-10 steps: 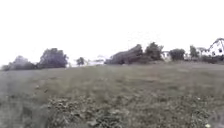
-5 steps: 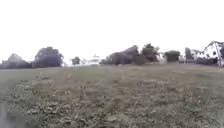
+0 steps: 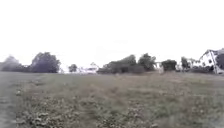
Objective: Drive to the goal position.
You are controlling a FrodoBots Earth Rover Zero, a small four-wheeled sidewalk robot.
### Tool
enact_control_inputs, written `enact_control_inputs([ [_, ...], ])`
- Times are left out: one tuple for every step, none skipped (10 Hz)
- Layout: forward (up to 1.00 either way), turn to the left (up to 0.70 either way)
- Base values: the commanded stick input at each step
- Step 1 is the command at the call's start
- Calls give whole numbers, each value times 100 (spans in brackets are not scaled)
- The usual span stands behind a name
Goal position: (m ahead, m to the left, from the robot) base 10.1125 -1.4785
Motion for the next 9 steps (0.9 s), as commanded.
enact_control_inputs([
  [50, -15],
  [50, -50],
  [50, -50],
  [50, -50],
  [50, -9],
  [50, -3],
  [50, 0],
  [50, 0],
  [50, -11],
])
